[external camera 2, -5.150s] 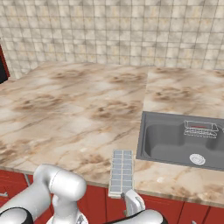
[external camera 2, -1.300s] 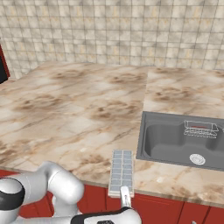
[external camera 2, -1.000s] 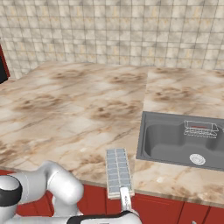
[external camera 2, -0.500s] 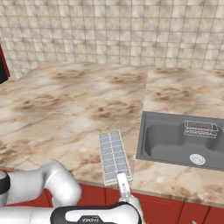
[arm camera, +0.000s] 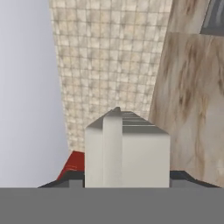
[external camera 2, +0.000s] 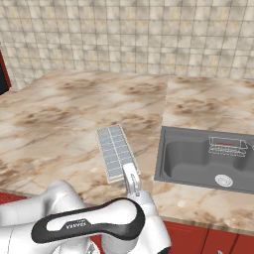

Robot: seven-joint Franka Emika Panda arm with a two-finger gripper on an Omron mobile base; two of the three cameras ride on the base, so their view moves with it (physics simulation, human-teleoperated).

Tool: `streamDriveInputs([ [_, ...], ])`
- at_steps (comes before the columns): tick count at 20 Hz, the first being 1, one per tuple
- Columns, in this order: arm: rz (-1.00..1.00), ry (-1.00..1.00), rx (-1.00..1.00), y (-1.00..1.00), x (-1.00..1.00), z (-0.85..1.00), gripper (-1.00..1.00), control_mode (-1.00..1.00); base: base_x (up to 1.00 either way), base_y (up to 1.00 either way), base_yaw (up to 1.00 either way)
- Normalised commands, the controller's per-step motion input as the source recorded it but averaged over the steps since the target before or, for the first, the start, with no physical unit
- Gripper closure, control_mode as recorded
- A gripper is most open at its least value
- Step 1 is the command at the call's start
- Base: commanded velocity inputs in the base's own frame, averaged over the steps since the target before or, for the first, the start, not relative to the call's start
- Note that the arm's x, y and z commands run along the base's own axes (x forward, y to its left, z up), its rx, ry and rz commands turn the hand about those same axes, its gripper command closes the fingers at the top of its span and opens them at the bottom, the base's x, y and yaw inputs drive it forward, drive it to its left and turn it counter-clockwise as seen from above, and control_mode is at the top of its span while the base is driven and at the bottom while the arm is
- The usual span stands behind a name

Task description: The ice cube tray has been filled with water. Take the tray and place it in the freezer to make ice. Close the freezer door after placing the tray.

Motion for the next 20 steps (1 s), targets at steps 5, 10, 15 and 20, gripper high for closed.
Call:
streamDriveInputs([
  [5, 0.14, 0.00, 0.00, 0.34, 0.07, 0.55, 1.00, -1.00, 0.00, 0.00, 0.00],
  [10, 0.08, 0.00, 0.00, 0.48, 0.01, 0.21, 1.00, -1.00, 0.00, 0.00, 0.00],
  [15, 0.07, 0.00, 0.00, 0.50, 0.00, 0.24, 1.00, -1.00, 0.00, 0.00, 0.00],
  [20, 0.09, 0.04, 0.00, 0.35, 0.00, 0.38, 1.00, -1.00, 0.00, 0.00, 0.00],
])
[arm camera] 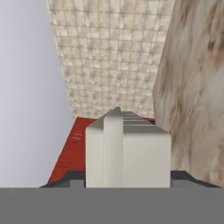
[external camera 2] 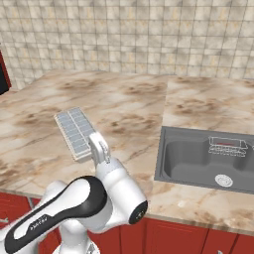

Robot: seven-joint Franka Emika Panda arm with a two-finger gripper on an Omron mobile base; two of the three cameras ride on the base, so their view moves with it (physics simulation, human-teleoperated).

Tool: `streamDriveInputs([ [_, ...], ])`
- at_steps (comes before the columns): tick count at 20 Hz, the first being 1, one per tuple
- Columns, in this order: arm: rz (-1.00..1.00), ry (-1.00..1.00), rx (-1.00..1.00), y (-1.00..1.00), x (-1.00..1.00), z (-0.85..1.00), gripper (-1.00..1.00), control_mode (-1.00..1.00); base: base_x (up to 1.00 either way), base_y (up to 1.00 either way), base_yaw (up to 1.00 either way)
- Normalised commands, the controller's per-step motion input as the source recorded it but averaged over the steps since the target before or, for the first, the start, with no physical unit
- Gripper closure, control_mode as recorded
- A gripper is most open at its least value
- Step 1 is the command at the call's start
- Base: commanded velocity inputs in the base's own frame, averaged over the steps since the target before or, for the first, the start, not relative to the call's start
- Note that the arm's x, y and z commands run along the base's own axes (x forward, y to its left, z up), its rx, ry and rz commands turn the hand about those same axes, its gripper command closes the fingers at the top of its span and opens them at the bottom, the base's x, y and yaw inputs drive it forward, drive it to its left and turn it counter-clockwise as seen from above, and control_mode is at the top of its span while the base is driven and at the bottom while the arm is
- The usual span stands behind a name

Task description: The ice cube tray has been filled with water. Take the tray and place it in the freezer to make ice. Close the freezer door after placing the tray.

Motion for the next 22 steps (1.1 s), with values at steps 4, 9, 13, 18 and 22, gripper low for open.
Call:
streamDriveInputs([
  [4, 0.12, 0.09, 0.00, 0.14, 0.00, 0.11, 1.00, -1.00, 0.00, 0.00, 0.00],
  [9, 0.07, 0.07, 0.00, 0.13, 0.00, 0.00, 1.00, -1.00, 0.00, 0.00, 0.00],
  [13, 0.04, 0.03, 0.00, 0.15, 0.00, 0.00, 1.00, -1.00, 0.00, 0.00, 0.00],
  [18, 0.00, 0.00, 0.00, 0.01, 0.00, 0.00, 1.00, -1.00, 0.00, 0.00, 0.00],
  [22, 0.00, 0.00, 0.00, 0.00, 0.00, 0.00, 1.00, 1.00, -0.26, 0.00, 0.02],
])
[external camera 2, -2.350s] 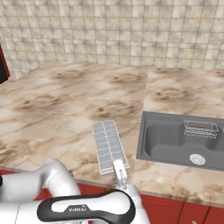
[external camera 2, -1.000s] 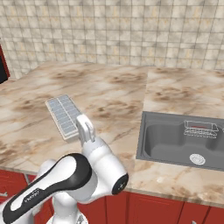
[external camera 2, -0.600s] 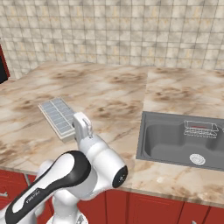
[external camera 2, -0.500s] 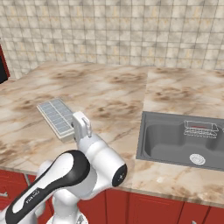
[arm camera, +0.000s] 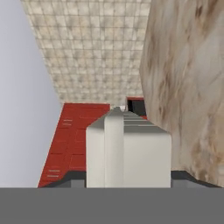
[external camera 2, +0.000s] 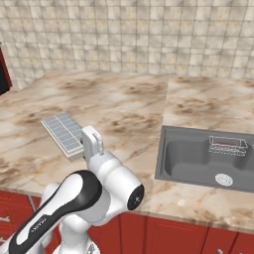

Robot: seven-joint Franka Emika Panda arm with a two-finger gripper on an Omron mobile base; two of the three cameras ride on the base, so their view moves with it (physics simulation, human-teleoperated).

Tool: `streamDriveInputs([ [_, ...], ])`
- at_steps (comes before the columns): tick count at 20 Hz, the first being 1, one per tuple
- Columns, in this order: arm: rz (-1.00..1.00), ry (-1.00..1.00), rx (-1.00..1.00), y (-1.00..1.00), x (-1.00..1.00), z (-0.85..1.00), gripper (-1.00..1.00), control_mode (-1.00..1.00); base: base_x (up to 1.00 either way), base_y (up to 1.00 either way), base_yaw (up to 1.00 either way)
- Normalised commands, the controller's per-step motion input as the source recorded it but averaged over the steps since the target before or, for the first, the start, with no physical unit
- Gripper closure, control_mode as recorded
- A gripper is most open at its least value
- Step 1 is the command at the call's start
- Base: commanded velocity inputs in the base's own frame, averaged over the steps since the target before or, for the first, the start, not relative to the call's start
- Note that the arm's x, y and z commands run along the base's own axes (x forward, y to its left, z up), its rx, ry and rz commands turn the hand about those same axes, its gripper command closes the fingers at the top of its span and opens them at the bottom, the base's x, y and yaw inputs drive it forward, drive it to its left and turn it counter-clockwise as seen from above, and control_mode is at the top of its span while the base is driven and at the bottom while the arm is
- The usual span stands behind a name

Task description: The ice cube tray has been filled with water. Take the tray and place it in the freezer to make ice. Close the freezer door after placing the tray.

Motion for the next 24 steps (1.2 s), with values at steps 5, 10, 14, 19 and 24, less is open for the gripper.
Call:
streamDriveInputs([
  [5, 0.00, 0.00, 0.00, 0.00, 0.00, 0.00, 1.00, 1.00, -0.77, 0.02, 0.07],
  [10, 0.00, 0.00, 0.00, 0.00, 0.00, 0.00, 1.00, 1.00, -0.83, 0.00, 0.09],
  [14, 0.00, 0.00, 0.00, 0.00, 0.00, 0.00, 1.00, 1.00, -0.58, 0.09, 0.14],
  [19, 0.00, 0.00, 0.00, 0.00, 0.00, 0.00, 1.00, 1.00, -0.42, 0.05, 0.22],
  [24, 0.00, 0.00, 0.00, 0.00, 0.00, 0.00, 1.00, 1.00, -0.35, 0.02, 0.29],
])
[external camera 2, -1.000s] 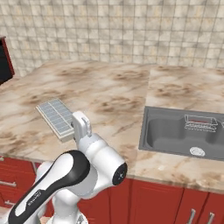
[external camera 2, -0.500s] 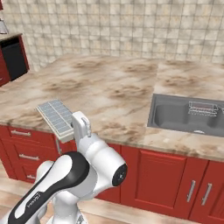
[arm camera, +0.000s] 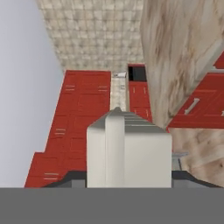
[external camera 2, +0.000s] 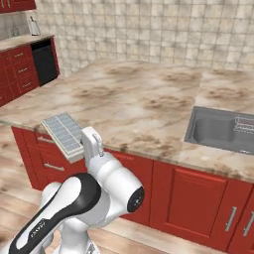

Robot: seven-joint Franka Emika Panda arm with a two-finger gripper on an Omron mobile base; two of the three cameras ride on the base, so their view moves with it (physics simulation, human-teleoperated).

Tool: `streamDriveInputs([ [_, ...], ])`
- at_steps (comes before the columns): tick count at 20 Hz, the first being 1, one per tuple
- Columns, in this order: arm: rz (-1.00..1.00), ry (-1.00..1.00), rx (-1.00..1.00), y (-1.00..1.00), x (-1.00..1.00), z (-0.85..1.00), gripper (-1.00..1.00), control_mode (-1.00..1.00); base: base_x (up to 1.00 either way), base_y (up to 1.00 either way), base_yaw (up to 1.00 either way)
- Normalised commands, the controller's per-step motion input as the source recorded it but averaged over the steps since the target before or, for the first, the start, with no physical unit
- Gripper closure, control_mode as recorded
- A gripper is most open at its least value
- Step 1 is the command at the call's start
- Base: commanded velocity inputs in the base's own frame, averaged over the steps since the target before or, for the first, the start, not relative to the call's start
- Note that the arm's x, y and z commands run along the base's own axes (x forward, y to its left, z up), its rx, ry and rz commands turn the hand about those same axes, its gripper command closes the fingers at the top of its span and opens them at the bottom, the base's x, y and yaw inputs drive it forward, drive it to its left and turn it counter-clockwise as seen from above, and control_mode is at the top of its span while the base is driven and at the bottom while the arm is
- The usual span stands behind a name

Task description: The ice cube tray has been filled with water. Take the tray and place it in the freezer to make ice. Close the freezer door after placing the tray.

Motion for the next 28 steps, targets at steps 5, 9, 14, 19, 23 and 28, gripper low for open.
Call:
streamDriveInputs([
  [5, 0.00, 0.00, 0.00, 0.00, 0.00, 0.00, 1.00, 1.00, -0.01, 0.00, 0.51],
  [9, 0.00, 0.00, 0.00, 0.00, 0.00, 0.00, 1.00, 1.00, 0.00, 0.00, 0.58],
  [14, 0.00, 0.00, 0.00, 0.00, 0.00, 0.00, 1.00, 1.00, 0.43, 0.21, 0.45],
  [19, 0.00, 0.00, 0.00, 0.00, 0.00, 0.00, 1.00, 1.00, 0.96, 0.48, 0.30],
  [23, 0.00, 0.00, 0.00, 0.00, 0.00, 0.00, 1.00, 1.00, 1.00, 0.56, 0.31],
  [28, 0.00, 0.00, 0.00, 0.00, 0.00, 0.00, 1.00, 1.00, 0.78, 0.73, 0.30],
])
